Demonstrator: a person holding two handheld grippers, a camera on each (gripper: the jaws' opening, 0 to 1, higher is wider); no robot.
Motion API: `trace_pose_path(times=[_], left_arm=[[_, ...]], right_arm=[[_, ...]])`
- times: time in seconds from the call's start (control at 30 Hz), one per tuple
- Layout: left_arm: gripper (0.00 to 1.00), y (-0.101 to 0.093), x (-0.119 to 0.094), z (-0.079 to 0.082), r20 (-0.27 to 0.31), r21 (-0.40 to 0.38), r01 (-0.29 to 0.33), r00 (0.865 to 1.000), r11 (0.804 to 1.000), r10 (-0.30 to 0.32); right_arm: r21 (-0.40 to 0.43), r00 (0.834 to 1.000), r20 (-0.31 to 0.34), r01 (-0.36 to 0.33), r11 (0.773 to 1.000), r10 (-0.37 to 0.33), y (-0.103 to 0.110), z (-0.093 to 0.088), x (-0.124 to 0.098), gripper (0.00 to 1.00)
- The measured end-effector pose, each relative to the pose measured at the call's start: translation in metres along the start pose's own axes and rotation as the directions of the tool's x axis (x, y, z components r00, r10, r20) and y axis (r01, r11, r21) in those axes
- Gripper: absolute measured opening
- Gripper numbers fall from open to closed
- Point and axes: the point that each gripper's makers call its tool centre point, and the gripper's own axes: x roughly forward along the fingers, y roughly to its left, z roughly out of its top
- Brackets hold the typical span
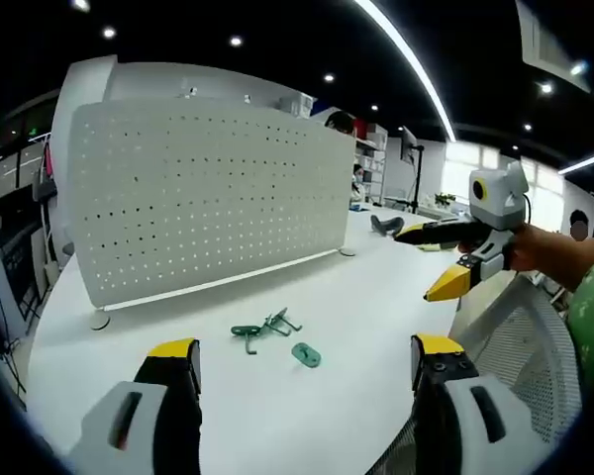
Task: Insert the hook assembly into the mounting plate slot until the hook locks in place.
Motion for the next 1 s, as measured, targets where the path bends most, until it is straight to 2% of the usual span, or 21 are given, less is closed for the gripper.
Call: trace_pose_path(times=[0.37, 0.83, 1.0], left_arm=[[0.88, -0.0003, 0.0006, -0.0018, -0.011, 0.005, 0.001, 1.0, 1.0, -0.001], [0.88, -0.003, 0.0014, -0.0032, -0.019, 0.021, 0.01, 1.0, 1.0, -0.009], [0.88, -0.001, 0.0016, -0.0025, -0.015, 0.013, 0.004, 1.0, 1.0, -0.004]], right_arm=[[0.007, 1.0, 0.005, 0.007, 1.0, -0.007, -0.0027, 0.0023, -0.0028, 0.95], [0.016, 1.0, -0.014, 0.02, 1.0, -0.02, -0.0053, -0.0059, -0.005, 0.94], [0.017, 1.0, -0.005, 0.016, 1.0, -0.016, -0.0044, -0.0018, -0.0036, 0.94]])
